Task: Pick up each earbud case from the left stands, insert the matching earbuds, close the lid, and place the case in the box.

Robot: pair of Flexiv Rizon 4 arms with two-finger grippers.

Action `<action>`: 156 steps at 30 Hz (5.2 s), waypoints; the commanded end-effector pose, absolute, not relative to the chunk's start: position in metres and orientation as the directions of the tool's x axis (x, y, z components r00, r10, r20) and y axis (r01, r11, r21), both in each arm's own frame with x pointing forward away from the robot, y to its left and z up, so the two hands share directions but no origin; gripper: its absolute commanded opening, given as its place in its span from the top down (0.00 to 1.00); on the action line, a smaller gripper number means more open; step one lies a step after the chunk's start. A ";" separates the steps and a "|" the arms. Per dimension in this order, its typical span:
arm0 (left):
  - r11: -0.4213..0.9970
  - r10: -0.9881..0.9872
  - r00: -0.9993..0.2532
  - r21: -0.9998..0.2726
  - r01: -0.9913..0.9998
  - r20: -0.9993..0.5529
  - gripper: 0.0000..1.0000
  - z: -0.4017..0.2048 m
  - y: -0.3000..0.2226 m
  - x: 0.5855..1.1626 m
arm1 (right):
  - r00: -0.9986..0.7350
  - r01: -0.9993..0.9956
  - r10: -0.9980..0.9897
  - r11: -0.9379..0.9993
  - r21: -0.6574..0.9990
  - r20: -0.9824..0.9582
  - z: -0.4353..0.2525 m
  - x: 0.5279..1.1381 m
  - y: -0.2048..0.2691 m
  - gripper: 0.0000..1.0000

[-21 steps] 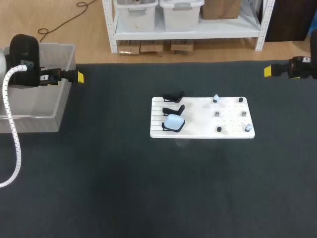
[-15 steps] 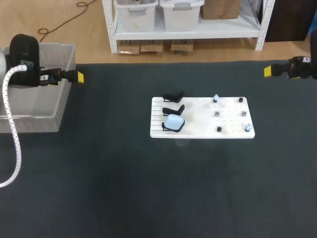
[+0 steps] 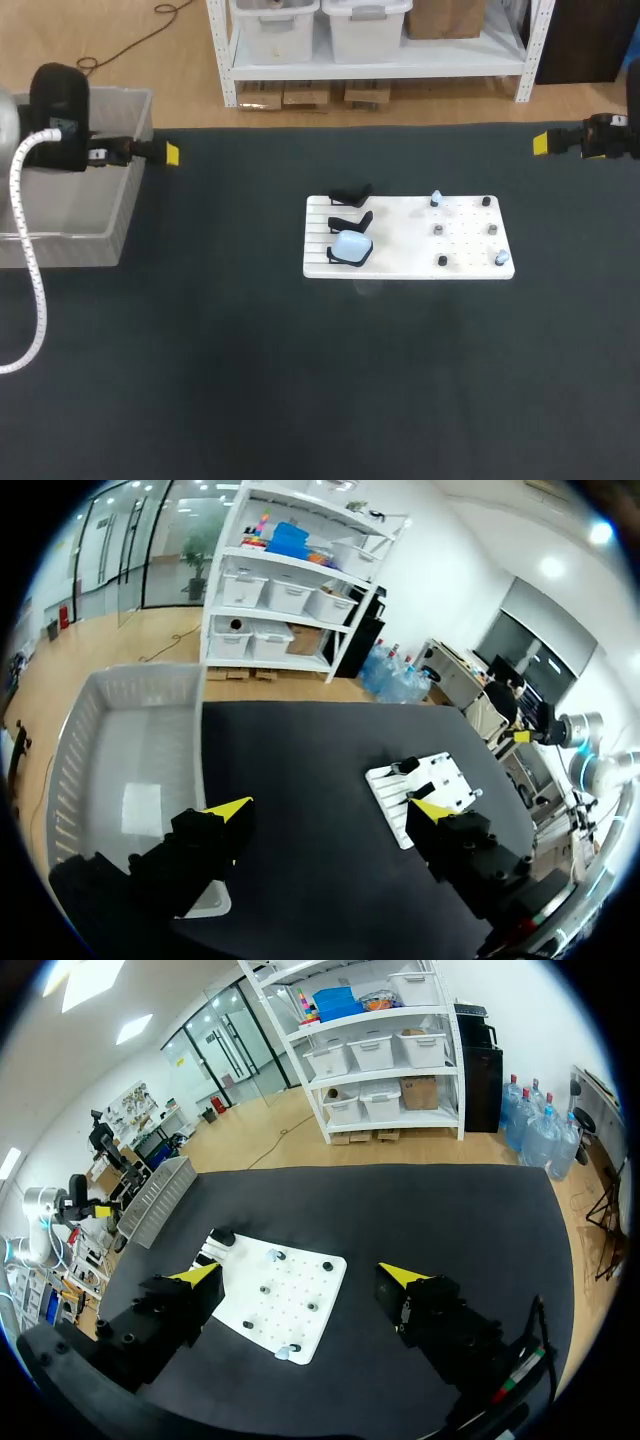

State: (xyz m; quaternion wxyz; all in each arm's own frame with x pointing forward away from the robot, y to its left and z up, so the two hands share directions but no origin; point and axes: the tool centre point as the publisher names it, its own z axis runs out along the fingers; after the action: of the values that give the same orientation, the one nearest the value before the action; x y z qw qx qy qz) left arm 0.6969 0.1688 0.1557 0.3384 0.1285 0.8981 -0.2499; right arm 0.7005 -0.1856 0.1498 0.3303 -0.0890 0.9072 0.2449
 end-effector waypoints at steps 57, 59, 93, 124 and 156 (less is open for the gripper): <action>-0.008 0.571 -0.006 -0.013 1.000 -0.821 0.00 0.079 0.021 0.670 | -0.766 -0.324 0.000 0.864 0.386 -0.643 0.150 0.700 -0.186 0.00; 0.001 0.567 -0.007 -0.007 1.000 -0.824 0.00 0.075 0.016 0.668 | -0.766 -0.324 0.000 0.864 0.386 -0.643 0.150 0.700 -0.186 0.00; 0.041 0.504 -0.051 -0.034 0.999 -0.862 0.22 0.027 -0.046 0.650 | -0.766 -0.324 0.000 0.864 0.386 -0.643 0.150 0.700 -0.186 0.00; 0.045 0.384 -0.072 -0.059 0.997 -0.920 0.34 0.022 -0.061 0.653 | -0.766 -0.324 0.000 0.864 0.386 -0.643 0.150 0.700 -0.186 0.00; 0.010 0.383 -0.054 -0.054 0.998 -0.922 0.42 0.011 -0.073 0.663 | -0.766 -0.324 0.000 0.864 0.386 -0.643 0.150 0.700 -0.186 0.00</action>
State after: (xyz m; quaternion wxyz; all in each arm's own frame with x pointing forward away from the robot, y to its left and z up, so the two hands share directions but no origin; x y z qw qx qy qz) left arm 0.6603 -0.0729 0.0136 0.3782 0.5737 0.6035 -0.4045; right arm 0.7006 -0.1855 0.1498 0.3302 -0.0890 0.9072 0.2449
